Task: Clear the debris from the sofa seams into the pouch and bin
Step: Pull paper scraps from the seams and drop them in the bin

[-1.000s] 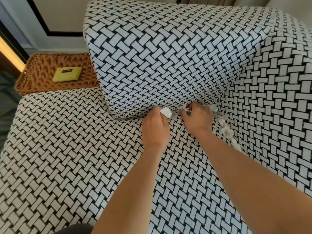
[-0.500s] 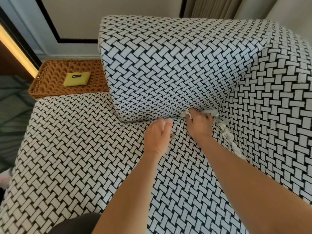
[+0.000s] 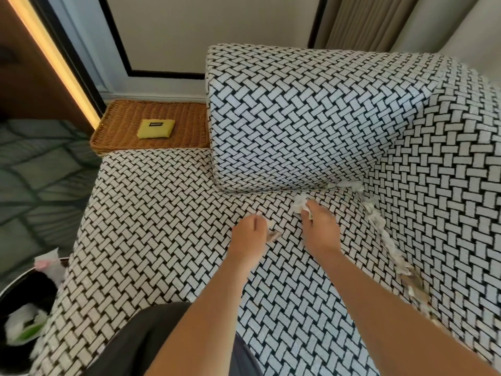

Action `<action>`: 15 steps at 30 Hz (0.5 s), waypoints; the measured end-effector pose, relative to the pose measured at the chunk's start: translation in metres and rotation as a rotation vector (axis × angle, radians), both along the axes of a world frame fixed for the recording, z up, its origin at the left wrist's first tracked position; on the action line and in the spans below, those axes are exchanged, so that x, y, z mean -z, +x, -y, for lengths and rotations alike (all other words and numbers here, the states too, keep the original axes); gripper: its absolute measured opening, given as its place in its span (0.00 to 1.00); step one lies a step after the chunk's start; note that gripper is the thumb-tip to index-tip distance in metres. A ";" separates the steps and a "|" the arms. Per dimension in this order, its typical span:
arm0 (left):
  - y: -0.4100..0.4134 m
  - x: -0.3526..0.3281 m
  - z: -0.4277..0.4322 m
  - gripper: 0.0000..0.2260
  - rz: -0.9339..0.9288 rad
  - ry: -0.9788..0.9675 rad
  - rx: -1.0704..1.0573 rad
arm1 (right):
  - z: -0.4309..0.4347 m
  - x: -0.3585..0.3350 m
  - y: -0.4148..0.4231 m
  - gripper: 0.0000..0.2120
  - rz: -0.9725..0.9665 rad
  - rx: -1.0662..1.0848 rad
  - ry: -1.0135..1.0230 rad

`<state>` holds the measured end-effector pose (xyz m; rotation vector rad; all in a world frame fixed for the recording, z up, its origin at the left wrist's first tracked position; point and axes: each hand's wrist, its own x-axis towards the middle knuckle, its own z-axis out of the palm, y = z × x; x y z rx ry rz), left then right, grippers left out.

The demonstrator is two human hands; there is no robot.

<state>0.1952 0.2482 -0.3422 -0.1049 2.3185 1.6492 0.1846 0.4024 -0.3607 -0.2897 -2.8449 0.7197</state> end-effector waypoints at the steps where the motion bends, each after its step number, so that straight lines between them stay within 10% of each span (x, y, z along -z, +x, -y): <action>1: 0.002 -0.002 0.006 0.14 0.009 -0.013 -0.009 | 0.003 0.000 0.008 0.07 0.014 -0.015 -0.010; 15: 0.036 -0.067 0.183 0.06 -0.049 -0.351 -0.064 | 0.170 -0.068 0.022 0.15 0.294 -0.293 -0.250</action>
